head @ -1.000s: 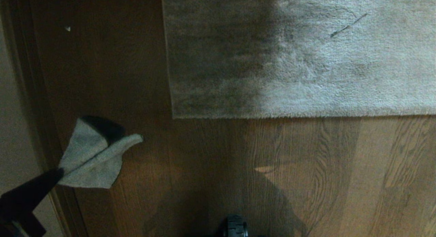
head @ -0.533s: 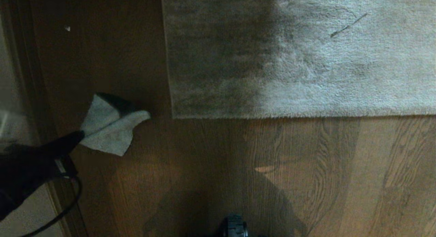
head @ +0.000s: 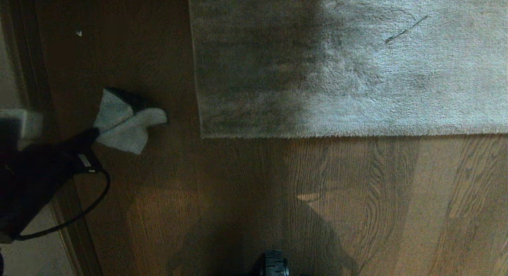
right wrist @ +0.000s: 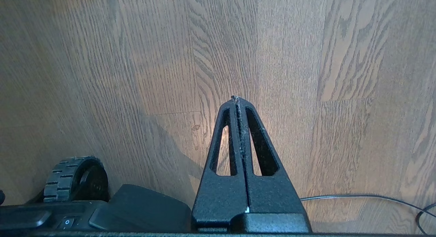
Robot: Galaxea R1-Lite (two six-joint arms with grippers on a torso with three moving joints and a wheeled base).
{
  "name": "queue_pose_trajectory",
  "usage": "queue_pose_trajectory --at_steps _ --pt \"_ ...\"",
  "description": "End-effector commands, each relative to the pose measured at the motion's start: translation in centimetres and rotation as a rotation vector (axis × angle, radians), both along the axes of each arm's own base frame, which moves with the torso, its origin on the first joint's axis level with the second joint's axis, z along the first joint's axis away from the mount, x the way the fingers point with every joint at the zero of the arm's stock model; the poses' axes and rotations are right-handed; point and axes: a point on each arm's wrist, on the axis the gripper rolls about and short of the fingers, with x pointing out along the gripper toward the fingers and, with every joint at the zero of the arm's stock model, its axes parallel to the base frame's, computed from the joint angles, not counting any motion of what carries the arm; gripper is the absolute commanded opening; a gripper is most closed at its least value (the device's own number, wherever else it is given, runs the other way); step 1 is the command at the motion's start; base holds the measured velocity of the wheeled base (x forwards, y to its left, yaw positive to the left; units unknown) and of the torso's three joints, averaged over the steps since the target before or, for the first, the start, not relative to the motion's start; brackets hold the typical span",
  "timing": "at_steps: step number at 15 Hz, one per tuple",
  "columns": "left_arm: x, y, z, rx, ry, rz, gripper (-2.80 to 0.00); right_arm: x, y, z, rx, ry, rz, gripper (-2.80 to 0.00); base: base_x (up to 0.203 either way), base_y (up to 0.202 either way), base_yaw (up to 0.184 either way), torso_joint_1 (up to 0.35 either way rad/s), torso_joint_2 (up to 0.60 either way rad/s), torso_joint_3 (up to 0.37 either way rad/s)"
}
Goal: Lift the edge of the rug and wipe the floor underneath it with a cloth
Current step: Put down the rag
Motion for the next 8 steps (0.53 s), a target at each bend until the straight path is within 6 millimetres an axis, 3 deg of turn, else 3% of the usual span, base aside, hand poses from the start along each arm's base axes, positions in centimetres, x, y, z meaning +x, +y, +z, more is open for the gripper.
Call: queue_pose_trajectory --at_steps 1,8 --pt "0.4 0.1 -0.9 -0.001 0.037 0.002 -2.8 0.0 0.0 0.0 0.0 0.001 0.0 -2.8 0.0 0.0 0.0 0.0 0.0 0.0" --pt "2.1 0.8 -2.4 0.004 0.036 0.025 -2.8 0.0 0.0 0.0 0.0 0.001 0.0 -2.8 0.0 0.0 0.0 0.0 0.0 0.0"
